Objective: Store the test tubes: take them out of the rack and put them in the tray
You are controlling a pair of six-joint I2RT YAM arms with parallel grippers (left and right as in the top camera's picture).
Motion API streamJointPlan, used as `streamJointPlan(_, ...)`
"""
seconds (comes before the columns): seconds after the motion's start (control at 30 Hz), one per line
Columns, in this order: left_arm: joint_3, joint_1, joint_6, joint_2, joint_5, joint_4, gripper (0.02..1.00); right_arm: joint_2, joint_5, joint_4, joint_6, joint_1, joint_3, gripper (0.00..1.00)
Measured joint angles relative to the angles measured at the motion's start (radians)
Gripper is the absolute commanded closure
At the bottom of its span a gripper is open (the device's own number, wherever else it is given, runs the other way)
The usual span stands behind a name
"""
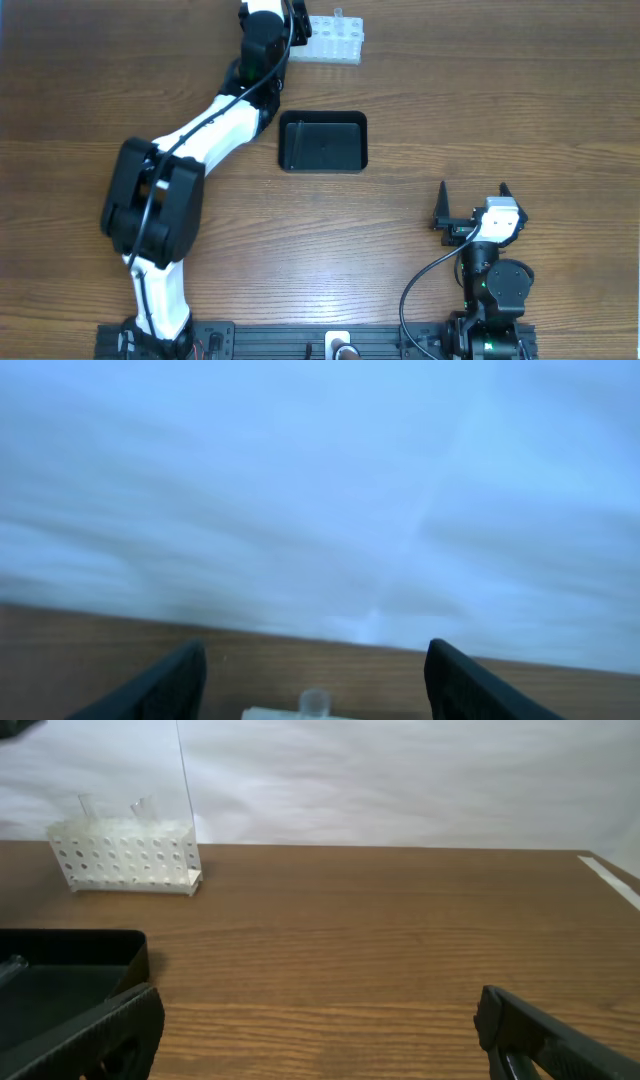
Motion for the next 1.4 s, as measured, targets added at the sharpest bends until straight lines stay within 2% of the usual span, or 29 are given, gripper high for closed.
streamJointPlan(0.13,0.0,-0.002,0.016,0.076,-0.009,0.108,0.316,0.0,0.0,0.0,0.0,0.0,0.0,0.009)
streamJointPlan(0.2,0.0,-0.005,0.037,0.101,-0.011,0.158,0.248,0.0,0.0,0.0,0.0,0.0,0.0,0.009)
streamJointPlan(0.37,0.0,-0.009,0.079,0.138,-0.015,0.248,0.229,0.0,0.0,0.0,0.0,0.0,0.0,0.009)
streamJointPlan(0.6,0.121,-0.012,0.095,0.251,-0.018,0.239,0.22,0.0,0.0,0.0,0.0,0.0,0.0,0.007)
streamJointPlan(0.77,0.236,-0.016,0.102,0.329,-0.018,0.193,0.108,0.0,0.0,0.0,0.0,0.0,0.0,0.009)
streamJointPlan(0.83,0.256,-0.018,0.102,0.348,-0.017,0.192,0.099,0.0,0.0,0.0,0.0,0.0,0.0,0.007)
streamJointPlan(1.2,0.288,-0.018,0.114,0.409,-0.021,0.18,0.134,0.0,0.0,0.0,0.001,0.0,0.0,0.007)
streamJointPlan(1.4,0.288,-0.019,0.145,0.409,-0.021,0.178,0.233,0.0,0.0,0.0,0.0,0.0,0.0,0.007)
